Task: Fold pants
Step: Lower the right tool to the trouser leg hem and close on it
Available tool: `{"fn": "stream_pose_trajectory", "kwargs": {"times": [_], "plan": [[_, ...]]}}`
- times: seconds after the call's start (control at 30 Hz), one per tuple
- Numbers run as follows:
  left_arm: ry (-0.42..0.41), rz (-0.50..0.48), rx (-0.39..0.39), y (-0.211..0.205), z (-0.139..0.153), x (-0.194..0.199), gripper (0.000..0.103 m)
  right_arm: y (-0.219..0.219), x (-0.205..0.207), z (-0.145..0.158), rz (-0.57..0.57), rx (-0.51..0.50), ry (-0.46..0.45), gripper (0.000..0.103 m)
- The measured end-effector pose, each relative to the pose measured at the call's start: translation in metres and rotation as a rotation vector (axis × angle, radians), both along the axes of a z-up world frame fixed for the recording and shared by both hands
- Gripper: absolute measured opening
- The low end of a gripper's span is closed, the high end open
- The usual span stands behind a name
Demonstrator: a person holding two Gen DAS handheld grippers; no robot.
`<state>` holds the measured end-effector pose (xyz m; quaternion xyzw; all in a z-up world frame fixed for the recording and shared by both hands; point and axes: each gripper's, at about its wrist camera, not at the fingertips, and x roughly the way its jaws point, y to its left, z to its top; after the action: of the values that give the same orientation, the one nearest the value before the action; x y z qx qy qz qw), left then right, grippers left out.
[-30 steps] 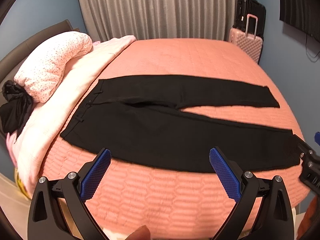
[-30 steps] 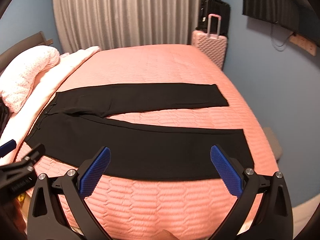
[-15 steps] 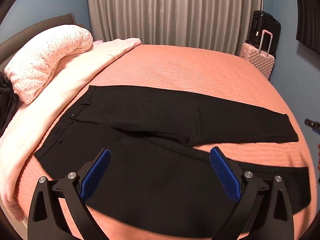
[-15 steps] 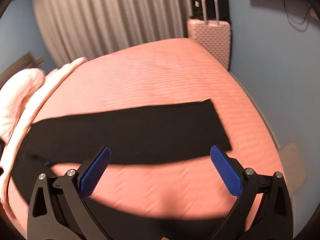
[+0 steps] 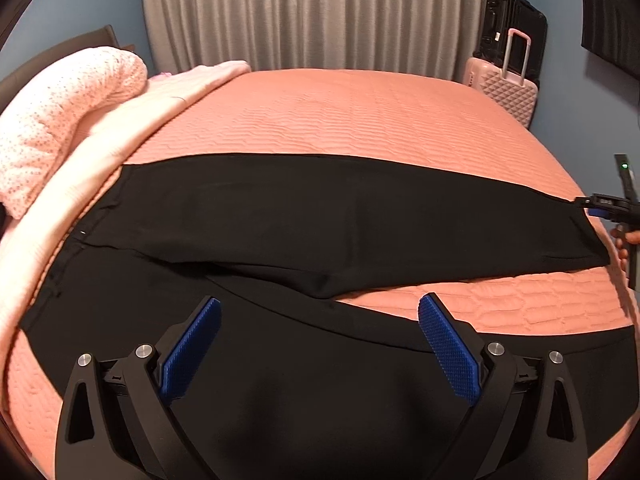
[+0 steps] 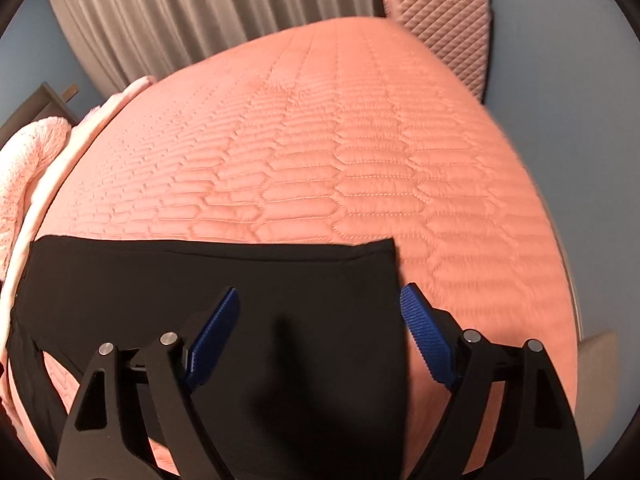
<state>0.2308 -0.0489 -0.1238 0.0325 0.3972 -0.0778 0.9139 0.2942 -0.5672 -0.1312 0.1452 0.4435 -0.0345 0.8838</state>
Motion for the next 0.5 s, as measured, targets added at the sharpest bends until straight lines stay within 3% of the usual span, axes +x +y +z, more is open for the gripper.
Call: {"fn": "stream_pose_trajectory", "kwargs": {"times": [0.1,0.17,0.3,0.33,0.47,0.5], "plan": [[0.028,-0.015,-0.027,-0.005,-0.008,0.000,0.097,-0.006,0.011,-0.013,0.029,0.009,0.039,0.082],[0.067,-0.019,-0.059,-0.008,-0.015,0.001,0.097,-0.001,0.013,-0.015,0.063,-0.011,0.023,0.089],[0.163,-0.032,-0.199,-0.004,-0.032,0.001,0.097,0.013,0.018,-0.018,0.097,-0.121,0.028,0.085],[0.176,-0.031,-0.227,-0.004,-0.035,0.000,0.097,0.013,0.021,-0.019,0.099,-0.142,0.034,0.081],[0.236,0.010,-0.361,0.010,-0.045,0.000,0.097,0.010,0.017,-0.013,0.064,-0.147,0.028,0.043],[0.243,0.022,-0.374,0.014,-0.046,0.002,0.097,0.008,0.016,-0.012,0.054,-0.146,0.027,0.040]]}}
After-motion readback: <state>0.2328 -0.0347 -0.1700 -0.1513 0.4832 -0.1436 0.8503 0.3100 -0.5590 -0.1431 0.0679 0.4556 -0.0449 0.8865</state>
